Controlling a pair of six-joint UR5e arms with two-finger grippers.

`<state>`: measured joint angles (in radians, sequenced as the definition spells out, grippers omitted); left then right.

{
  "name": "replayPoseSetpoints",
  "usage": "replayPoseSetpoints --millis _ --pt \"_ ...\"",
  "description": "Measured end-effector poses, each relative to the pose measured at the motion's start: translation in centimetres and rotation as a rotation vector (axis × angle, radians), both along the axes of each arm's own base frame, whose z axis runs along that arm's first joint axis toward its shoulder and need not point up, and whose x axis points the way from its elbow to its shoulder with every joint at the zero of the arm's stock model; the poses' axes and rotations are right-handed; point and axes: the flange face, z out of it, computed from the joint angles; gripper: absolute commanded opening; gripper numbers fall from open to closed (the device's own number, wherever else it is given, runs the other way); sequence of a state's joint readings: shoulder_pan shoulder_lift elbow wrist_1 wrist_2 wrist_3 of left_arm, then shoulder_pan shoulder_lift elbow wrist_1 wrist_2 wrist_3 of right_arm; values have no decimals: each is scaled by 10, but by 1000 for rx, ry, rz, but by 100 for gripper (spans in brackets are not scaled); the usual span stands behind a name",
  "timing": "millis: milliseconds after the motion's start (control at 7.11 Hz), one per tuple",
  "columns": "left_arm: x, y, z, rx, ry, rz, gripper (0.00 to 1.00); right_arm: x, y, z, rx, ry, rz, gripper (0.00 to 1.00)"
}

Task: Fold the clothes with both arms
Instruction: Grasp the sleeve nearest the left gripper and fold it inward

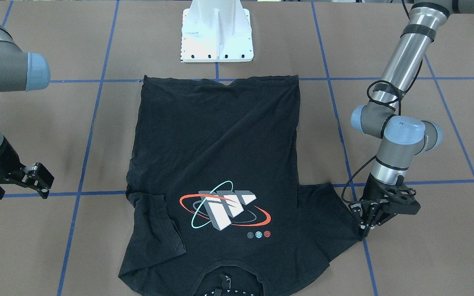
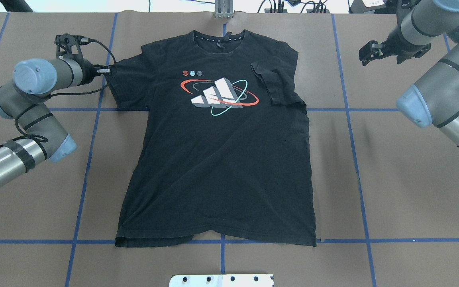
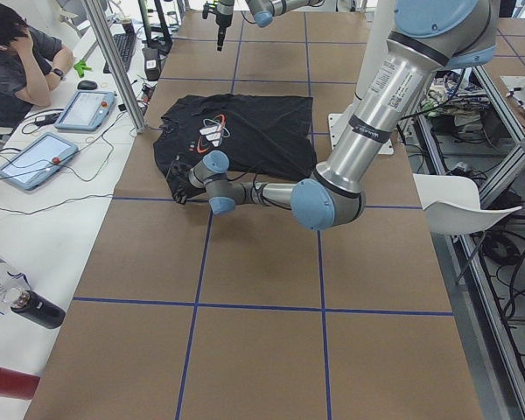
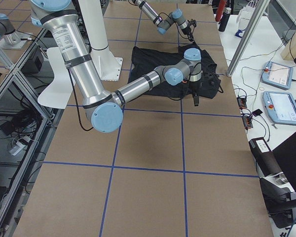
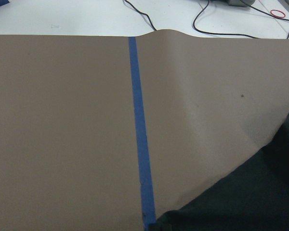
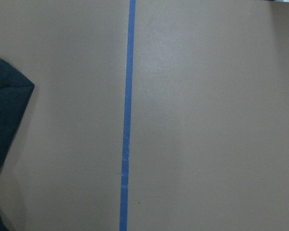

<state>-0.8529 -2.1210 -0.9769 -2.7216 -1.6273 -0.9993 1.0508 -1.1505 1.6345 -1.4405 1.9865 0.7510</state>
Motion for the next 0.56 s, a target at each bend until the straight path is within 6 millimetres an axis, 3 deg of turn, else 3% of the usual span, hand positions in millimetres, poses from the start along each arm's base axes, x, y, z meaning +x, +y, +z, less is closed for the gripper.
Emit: replayPoseSetpoints --millis 281,563 --pt "-4 1 -20 29 25 5 0 0 0 -1 1 -1 1 100" --pt "-7 8 -64 43 62 40 0 0 0 -2 -1 -3 4 100"
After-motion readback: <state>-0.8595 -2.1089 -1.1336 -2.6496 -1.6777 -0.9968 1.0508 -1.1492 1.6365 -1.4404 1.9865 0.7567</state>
